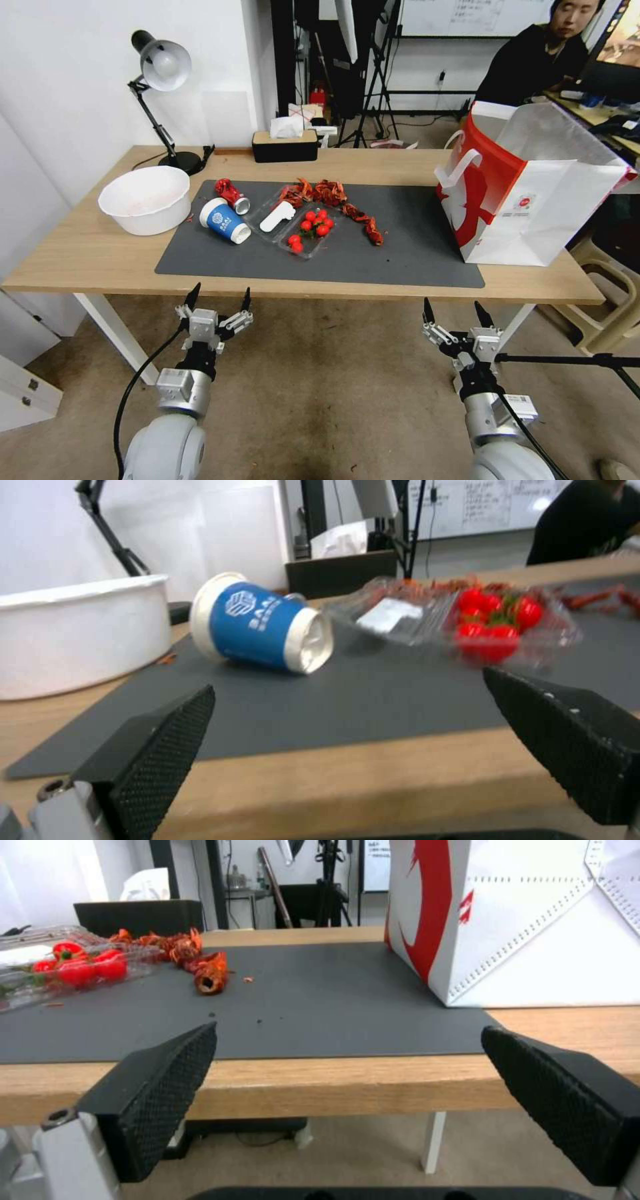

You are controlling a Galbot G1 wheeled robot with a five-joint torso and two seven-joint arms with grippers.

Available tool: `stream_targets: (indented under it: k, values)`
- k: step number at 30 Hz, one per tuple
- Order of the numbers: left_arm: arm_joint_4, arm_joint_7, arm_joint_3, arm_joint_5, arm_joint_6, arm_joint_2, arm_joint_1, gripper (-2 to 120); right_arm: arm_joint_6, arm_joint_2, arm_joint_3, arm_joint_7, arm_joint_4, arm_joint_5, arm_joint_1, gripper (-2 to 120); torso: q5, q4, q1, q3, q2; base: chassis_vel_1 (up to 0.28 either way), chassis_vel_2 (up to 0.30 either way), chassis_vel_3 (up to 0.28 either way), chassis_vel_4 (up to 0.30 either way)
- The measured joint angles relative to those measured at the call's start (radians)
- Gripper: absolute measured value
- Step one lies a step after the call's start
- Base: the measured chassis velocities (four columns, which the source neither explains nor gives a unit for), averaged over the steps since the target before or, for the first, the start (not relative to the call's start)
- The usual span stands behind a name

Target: Pick up the trash from the table and place it into the takeout bag.

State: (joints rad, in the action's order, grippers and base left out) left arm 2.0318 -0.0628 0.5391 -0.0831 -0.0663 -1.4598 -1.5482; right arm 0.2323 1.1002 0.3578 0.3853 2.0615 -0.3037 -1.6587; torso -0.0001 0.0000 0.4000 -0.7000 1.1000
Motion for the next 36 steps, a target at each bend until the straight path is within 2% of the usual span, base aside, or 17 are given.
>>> stream_targets:
  k: [4,7,9,12,13,16,17,20,21,24,26,27,29,31,36]
  values:
    - [0.002,0.032,-0.021,-0.056,0.038,0.020,0.032,100,0.000,0.003,-0.003,0.000,0.000,0.006,0.003,99,0.0000,0.0000,0.000,0.000,0.000,0.000,0.000,0.000,0.000]
    - [0.009,0.083,-0.044,-0.151,0.116,0.053,0.091,100,-0.001,0.007,-0.008,-0.001,0.001,0.013,0.010,99,0.0001,0.0001,0.000,0.000,0.000,0.000,0.000,0.000,0.000]
    - [0.010,0.096,-0.048,-0.175,0.135,0.060,0.107,100,-0.001,0.008,-0.009,-0.001,0.001,0.013,0.011,99,0.0000,0.0001,0.000,0.000,0.000,0.000,0.000,0.000,0.000]
    - [0.009,0.165,-0.062,-0.278,0.225,0.090,0.188,100,-0.002,0.009,-0.011,-0.001,0.003,0.017,0.016,99,-0.0001,0.0002,0.000,0.000,0.000,0.000,0.000,0.000,0.000]
    - [0.009,0.165,-0.062,-0.278,0.225,0.090,0.188,100,-0.002,0.009,-0.011,-0.001,0.003,0.017,0.016,99,-0.0001,0.0002,0.000,0.000,0.000,0.000,0.000,0.000,0.000]
    - [-0.008,0.270,-0.087,-0.431,0.343,0.137,0.296,100,-0.003,0.010,-0.013,-0.001,0.005,0.018,0.021,99,0.0000,0.0000,0.000,0.000,0.000,0.000,0.000,0.000,0.000]
    - [-0.008,0.270,-0.087,-0.431,0.343,0.137,0.296,100,-0.003,0.010,-0.013,-0.001,0.005,0.018,0.021,99,0.0000,0.0000,0.000,0.000,0.000,0.000,0.000,0.000,0.000]
    - [-0.030,0.382,-0.111,-0.598,0.428,0.169,0.375,100,-0.005,0.011,-0.015,-0.001,0.005,0.018,0.028,99,0.0000,0.0001,0.000,0.000,0.000,0.000,0.000,0.000,0.000]
    - [-0.030,0.382,-0.111,-0.598,0.428,0.169,0.375,100,-0.005,0.011,-0.015,-0.001,0.005,0.018,0.028,99,0.0000,0.0001,0.000,0.000,0.000,0.000,0.000,0.000,0.000]
    - [-0.080,0.465,-0.133,-0.723,0.470,0.189,0.455,100,-0.006,0.015,-0.019,-0.001,0.003,0.018,0.036,99,0.0000,0.0000,0.000,0.000,0.000,0.000,0.000,0.000,0.000]
    - [-0.083,0.469,-0.135,-0.728,0.471,0.190,0.460,100,-0.006,0.015,-0.019,-0.001,0.003,0.018,0.036,99,0.0000,0.0000,0.000,0.000,0.000,0.000,0.000,0.000,0.000]
    - [-0.117,0.502,-0.150,-0.768,0.482,0.202,0.506,100,-0.006,0.017,-0.020,-0.001,0.000,0.018,0.038,99,0.0001,0.0000,0.000,0.000,0.000,0.000,0.000,0.000,0.000]
    - [-0.131,0.509,-0.156,-0.778,0.483,0.206,0.524,100,-0.006,0.018,-0.020,-0.001,-0.001,0.018,0.039,99,-0.0001,0.0001,0.000,0.000,0.000,0.000,0.000,0.000,0.000]
    - [-0.185,0.529,-0.175,-0.795,0.486,0.223,0.589,100,-0.006,0.020,-0.020,0.000,-0.005,0.018,0.041,99,0.0001,0.0000,0.000,0.000,0.000,0.000,0.000,0.000,0.000]
    - [-0.259,0.561,-0.194,-0.804,0.504,0.237,0.662,100,-0.007,0.024,-0.018,0.002,-0.005,0.018,0.041,99,0.0001,0.0000,0.000,0.000,0.000,0.000,0.000,0.000,0.000]
